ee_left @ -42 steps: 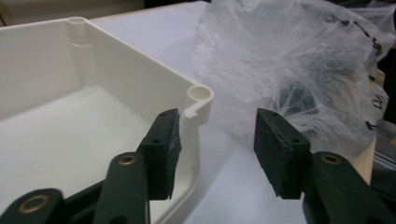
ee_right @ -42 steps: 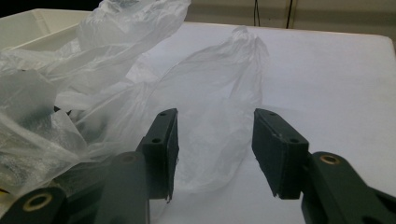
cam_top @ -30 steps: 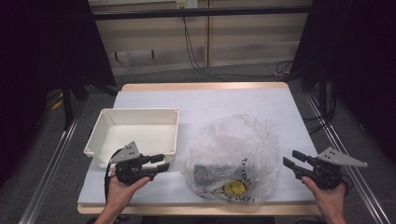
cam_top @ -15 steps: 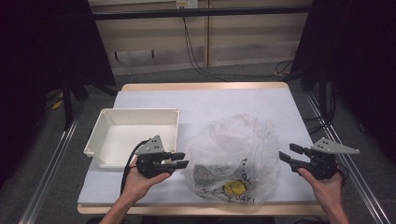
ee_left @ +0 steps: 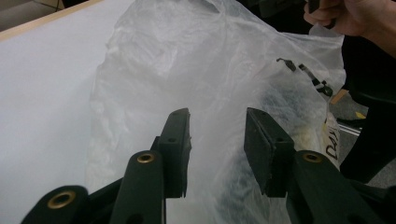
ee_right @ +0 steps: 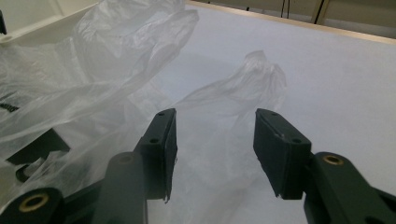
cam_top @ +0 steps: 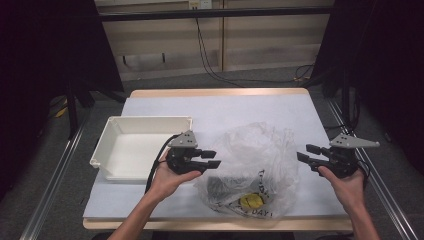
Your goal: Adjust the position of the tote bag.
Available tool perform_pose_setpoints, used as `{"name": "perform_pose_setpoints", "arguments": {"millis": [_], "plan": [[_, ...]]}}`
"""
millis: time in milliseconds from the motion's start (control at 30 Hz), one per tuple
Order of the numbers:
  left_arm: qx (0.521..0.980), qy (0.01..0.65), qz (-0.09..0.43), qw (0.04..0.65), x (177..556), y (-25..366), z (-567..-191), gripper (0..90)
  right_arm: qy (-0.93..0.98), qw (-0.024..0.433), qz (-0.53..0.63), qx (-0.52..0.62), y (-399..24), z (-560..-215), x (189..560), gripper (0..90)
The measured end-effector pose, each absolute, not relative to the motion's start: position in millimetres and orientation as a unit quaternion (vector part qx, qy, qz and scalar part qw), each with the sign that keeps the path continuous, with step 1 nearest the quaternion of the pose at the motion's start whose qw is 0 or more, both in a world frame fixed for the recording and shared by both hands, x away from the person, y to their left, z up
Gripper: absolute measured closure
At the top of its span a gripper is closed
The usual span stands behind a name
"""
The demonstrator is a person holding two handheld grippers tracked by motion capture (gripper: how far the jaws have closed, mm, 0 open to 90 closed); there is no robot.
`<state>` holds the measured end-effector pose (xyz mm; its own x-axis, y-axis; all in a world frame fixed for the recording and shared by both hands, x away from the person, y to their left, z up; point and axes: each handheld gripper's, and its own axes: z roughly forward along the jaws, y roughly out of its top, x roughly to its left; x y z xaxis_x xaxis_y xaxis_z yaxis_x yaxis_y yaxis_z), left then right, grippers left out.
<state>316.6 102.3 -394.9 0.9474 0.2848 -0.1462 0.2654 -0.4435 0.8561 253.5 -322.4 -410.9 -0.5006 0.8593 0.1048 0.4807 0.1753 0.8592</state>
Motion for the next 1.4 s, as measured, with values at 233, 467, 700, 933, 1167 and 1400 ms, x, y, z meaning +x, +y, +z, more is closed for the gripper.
{"name": "perform_pose_setpoints", "arguments": {"millis": [233, 467, 700, 933, 1167, 1400], "plan": [[0.852, 0.144, 0.002, 0.503, 326.8, 78.3, -388.6, 65.0, 0.745, 0.203, 0.449, 0.449, -324.4, -409.4, 272.1, 50.4], [0.856, 0.134, -0.007, 0.499, 337.0, 55.7, -386.7, 63.8, 0.748, 0.200, 0.443, 0.452, -325.4, -410.8, 293.1, 51.9], [0.859, 0.125, -0.014, 0.497, 348.8, 35.4, -379.4, 62.6, 0.753, 0.197, 0.436, 0.452, -322.0, -405.9, 306.8, 45.3], [0.861, 0.116, -0.024, 0.494, 356.3, 15.1, -378.5, 60.2, 0.755, 0.190, 0.431, 0.457, -321.2, -410.4, 320.4, 41.5], [0.863, 0.097, -0.025, 0.495, 358.3, -4.9, -372.4, 60.2, 0.760, 0.183, 0.427, 0.455, -316.9, -409.4, 334.8, 37.2], [0.870, 0.091, -0.032, 0.483, 364.2, -27.7, -373.0, 59.4, 0.763, 0.172, 0.422, 0.458, -312.5, -416.2, 342.4, 35.4]]}}
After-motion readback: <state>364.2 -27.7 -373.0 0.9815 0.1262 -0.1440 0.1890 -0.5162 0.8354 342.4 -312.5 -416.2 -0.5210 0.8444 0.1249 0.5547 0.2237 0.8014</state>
